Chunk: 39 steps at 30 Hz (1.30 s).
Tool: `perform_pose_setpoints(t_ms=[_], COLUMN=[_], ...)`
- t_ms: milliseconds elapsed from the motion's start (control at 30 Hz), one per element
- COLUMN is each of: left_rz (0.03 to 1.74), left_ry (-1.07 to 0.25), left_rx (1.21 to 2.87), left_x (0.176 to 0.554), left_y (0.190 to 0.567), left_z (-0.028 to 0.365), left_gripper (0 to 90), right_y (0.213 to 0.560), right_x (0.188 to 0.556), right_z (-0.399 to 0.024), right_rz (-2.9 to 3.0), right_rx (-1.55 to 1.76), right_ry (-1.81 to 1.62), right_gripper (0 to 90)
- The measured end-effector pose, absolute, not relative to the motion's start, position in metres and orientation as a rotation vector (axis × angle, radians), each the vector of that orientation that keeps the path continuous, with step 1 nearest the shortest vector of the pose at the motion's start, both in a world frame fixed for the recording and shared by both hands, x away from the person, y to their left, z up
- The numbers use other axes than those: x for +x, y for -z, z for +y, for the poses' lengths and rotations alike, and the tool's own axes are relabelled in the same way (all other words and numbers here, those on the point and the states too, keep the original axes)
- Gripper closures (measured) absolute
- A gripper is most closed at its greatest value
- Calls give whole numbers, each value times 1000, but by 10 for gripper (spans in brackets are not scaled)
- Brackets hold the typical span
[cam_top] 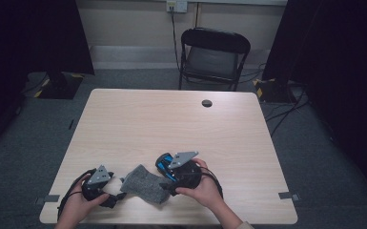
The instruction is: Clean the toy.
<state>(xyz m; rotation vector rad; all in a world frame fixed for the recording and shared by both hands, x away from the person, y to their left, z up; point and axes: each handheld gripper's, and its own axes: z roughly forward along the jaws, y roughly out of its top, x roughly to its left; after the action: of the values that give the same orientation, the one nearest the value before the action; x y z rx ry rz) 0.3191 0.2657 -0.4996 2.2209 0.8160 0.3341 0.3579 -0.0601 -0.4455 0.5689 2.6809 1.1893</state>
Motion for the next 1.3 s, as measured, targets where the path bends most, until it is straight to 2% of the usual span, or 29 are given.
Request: perform_pose_setpoints(t_ms=[133,200,300,700,933,1300], left_rz=[790,771,770,705,598,480], left_ry=[-317,-306,-297,-298,-296,-233], left_rx=[2235,2229,2222,2197,2191,2243], left_x=[319,318,319,313,313,325], left_y=[498,496,494,466,450,459], left_z=[262,260,261,264,239,199], left_gripper=[96,180,159,167,166,170], right_y=[448,452,460,483,493,496], right_x=[360,360,360,358,355,352], right_z=[-82,-92,-106,-145,-160,-165], right_rz=[2670,2667,2671,2657,2646,2611], right_rx=[613,632,666,787,829,777], right_ry=[-1180,-1171,-1149,-1107,-1091,-1083], right_gripper=[183,183,183,183,183,179])
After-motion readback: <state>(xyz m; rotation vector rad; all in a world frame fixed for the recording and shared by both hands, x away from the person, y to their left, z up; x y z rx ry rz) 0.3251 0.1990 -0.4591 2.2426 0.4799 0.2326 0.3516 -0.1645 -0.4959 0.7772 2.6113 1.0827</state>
